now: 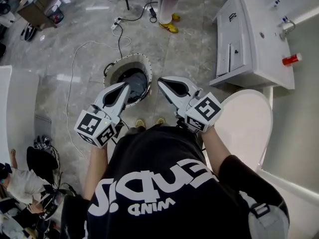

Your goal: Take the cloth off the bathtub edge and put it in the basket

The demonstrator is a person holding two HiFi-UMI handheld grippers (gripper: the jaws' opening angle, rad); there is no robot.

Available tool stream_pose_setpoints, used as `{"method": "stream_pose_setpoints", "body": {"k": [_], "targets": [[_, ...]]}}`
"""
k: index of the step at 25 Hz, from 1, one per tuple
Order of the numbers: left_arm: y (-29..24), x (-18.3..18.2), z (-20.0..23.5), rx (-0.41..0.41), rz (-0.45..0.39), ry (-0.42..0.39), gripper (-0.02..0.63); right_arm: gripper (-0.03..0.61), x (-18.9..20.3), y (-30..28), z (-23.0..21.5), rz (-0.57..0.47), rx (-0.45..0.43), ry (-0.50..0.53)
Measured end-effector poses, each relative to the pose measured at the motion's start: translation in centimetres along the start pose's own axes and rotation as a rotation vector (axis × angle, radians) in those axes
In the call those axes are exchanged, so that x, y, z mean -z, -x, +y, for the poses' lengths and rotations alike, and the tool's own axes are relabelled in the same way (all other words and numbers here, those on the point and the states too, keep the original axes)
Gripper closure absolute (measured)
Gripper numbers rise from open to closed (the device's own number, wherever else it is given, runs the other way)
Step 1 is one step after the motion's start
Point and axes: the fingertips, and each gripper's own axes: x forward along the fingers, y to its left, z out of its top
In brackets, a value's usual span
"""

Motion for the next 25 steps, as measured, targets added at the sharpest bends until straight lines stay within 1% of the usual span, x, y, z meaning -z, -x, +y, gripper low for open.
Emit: {"method": "stream_pose_setpoints", "body": {"k": [14, 20, 25], "targets": [[-0.5, -0.1, 0.9, -0.008, 0.004, 0.008, 0.615, 0.569, 0.0, -1.1, -0.3, -0.008, -0.023, -0.024], [0.0, 0.4, 1.7, -0.028, 0.009, 0.020, 0.615, 0.569, 0.1, -1.6, -0.1, 0.000, -0.035, -0.024], [0.2, 0.8, 2.0, -0.026, 0.016, 0.032, 0.615, 0.569, 0.5, -1.6, -0.2, 0.014, -0.036, -0.022]]}}
